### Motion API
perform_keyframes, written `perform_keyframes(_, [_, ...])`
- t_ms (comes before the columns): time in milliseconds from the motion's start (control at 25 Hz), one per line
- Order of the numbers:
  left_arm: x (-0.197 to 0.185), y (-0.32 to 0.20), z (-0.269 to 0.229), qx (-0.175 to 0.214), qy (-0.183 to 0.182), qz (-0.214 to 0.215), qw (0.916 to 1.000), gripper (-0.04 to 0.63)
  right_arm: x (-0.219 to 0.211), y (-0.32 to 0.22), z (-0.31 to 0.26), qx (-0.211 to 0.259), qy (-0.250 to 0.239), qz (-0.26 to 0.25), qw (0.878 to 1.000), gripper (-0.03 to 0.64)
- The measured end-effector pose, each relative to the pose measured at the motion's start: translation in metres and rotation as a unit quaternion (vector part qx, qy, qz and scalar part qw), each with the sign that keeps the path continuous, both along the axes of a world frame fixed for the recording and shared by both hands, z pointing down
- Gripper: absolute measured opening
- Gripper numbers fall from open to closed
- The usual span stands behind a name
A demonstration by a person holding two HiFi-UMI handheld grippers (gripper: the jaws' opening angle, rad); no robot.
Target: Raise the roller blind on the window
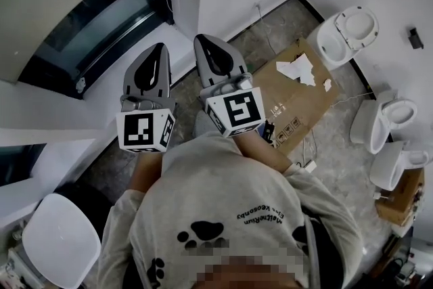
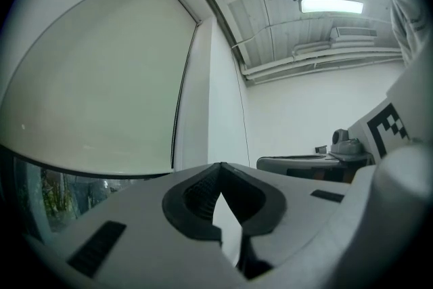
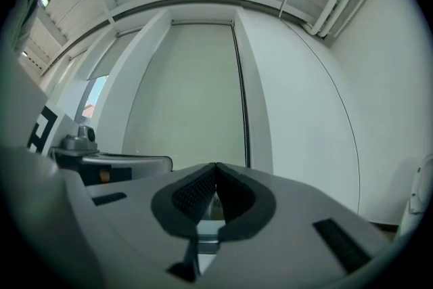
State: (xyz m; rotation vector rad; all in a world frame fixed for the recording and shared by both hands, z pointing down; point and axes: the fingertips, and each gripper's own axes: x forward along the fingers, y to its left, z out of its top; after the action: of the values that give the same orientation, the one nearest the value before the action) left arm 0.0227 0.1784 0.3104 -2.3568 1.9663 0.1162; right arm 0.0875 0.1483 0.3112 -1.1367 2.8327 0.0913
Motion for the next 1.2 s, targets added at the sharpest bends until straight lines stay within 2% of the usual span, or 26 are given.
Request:
perform_keyframes(360, [-0.01, -0.037, 0.015, -0.005, 0.009, 0.012, 0.9999, 0.008, -0.019, -0.034, 0.013, -0.004, 0.004, -0.006, 1.0, 0.009])
perform_keyframes(680, [-0.041, -0.104, 0.01, 0.001, 0.013, 0.017, 0.9998, 0.008, -0.051, -0.107, 0.005, 0.006, 0.001, -0.001, 1.0, 0.009])
perform_keyframes(1200, [-0.075, -0.224, 0.012, -0.022, 0.026, 0.011, 0.9993, 0.008, -0.092, -0.229, 0.006, -0.011, 0.005, -0.015, 1.0, 0.009])
